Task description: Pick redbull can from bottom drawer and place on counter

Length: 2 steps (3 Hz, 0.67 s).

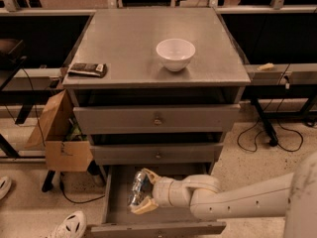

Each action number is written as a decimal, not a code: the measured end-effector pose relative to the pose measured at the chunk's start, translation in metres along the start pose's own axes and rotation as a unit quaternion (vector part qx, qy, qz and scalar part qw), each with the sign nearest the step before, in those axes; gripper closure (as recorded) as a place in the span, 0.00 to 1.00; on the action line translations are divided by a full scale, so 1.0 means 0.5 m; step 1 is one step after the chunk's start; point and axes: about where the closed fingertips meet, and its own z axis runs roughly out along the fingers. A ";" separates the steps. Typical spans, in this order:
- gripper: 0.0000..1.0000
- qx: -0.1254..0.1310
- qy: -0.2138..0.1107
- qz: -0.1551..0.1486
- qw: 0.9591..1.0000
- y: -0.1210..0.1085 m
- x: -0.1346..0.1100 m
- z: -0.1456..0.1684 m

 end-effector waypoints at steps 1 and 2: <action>1.00 0.001 0.006 -0.025 1.000 0.000 -0.157 -0.031; 1.00 0.043 0.013 -0.047 0.998 -0.050 -0.323 -0.079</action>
Offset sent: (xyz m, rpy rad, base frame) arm -0.0037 0.0708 0.2914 -0.0695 -0.2244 -0.1483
